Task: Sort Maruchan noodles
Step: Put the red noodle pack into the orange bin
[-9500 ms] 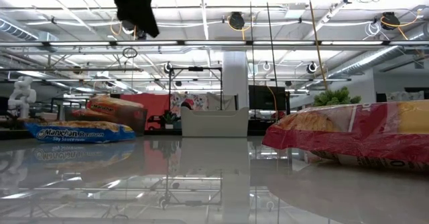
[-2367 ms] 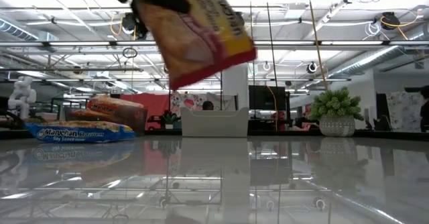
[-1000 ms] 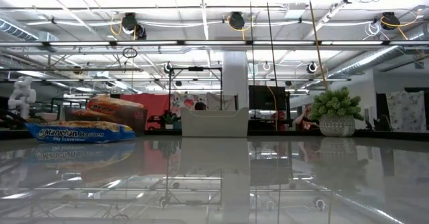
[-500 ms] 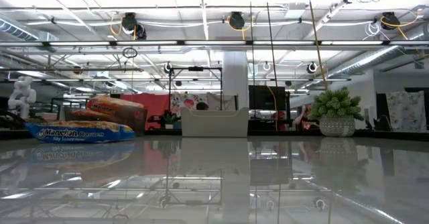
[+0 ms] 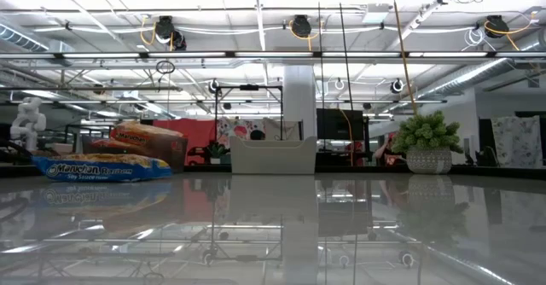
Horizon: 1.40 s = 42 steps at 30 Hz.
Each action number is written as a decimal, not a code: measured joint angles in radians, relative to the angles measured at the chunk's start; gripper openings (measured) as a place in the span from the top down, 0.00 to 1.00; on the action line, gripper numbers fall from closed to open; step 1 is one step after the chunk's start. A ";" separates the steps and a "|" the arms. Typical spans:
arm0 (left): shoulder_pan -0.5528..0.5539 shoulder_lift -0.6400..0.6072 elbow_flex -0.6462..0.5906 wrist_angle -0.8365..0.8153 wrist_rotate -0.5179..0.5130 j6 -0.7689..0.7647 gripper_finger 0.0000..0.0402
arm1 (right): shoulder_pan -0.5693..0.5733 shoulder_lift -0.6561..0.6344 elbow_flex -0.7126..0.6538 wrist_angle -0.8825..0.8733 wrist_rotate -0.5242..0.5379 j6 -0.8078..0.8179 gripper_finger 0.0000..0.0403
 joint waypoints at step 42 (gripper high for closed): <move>-0.148 0.284 0.074 -0.022 -0.183 -0.034 0.57 | 0.000 0.000 0.000 -0.011 -0.001 0.001 0.71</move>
